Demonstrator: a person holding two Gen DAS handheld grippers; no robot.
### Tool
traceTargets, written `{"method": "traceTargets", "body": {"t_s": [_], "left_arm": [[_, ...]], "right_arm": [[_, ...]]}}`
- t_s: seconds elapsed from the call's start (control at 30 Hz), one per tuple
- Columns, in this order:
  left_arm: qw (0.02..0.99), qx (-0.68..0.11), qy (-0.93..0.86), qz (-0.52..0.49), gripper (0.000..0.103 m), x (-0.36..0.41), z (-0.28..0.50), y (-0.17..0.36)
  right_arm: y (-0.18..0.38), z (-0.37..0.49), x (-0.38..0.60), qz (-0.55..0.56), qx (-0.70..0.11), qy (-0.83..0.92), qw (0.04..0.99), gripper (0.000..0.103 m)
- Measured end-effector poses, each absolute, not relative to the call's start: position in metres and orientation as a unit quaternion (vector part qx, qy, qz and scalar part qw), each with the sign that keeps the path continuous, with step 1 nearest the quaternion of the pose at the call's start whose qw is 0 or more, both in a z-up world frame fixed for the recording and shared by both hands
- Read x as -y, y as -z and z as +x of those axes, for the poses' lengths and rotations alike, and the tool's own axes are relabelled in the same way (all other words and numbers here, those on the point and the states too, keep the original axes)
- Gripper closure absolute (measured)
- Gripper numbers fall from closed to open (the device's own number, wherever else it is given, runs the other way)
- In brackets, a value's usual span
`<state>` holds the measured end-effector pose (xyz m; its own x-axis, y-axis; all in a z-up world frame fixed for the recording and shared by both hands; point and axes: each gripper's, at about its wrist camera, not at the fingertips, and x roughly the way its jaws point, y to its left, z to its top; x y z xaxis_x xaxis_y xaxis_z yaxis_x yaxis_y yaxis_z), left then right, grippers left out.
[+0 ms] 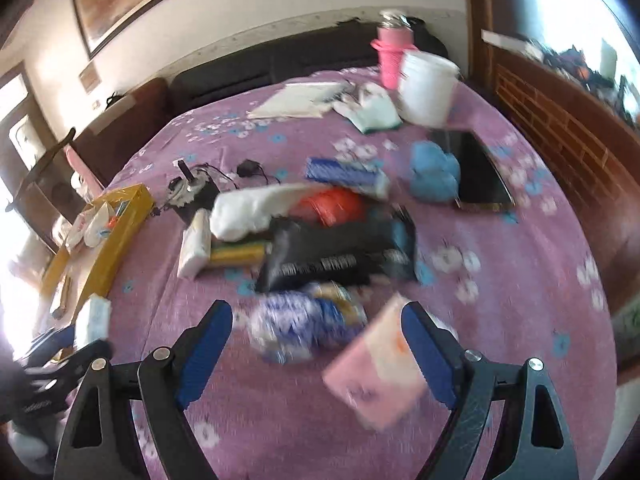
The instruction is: Organize soft objects
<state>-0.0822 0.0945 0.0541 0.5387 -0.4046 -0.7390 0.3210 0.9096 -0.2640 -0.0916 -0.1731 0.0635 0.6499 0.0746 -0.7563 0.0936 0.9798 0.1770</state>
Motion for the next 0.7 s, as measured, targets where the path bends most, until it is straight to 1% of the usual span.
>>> {"method": "traceTargets", "body": {"t_s": [0.13, 0.3, 0.37, 0.53, 0.63, 0.7], "left_arm": [[0.882, -0.424, 0.200, -0.060, 0.023, -0.114, -0.089, -0.061], [0.883, -0.421, 0.190, -0.081, 0.023, -0.133, -0.088, -0.062], [0.883, -0.421, 0.188, -0.086, 0.023, -0.141, -0.089, -0.062], [0.885, -0.418, 0.181, -0.095, 0.023, -0.161, -0.091, -0.064], [0.886, -0.417, 0.175, -0.104, 0.023, -0.173, -0.090, -0.065], [0.885, -0.418, 0.172, -0.111, 0.023, -0.179, -0.087, -0.064]], "right_arm": [[-0.066, -0.064, 0.181, 0.131, -0.417, -0.005, 0.899, 0.014], [-0.075, -0.032, 0.159, 0.128, -0.427, -0.050, 0.894, 0.014], [-0.079, -0.020, 0.160, 0.128, -0.426, -0.024, 0.895, 0.014], [-0.086, 0.002, 0.212, 0.157, -0.421, 0.038, 0.893, 0.014], [-0.091, 0.002, 0.231, 0.138, -0.428, 0.045, 0.892, 0.014], [-0.094, -0.004, 0.236, 0.104, -0.430, 0.049, 0.896, 0.014]]}}
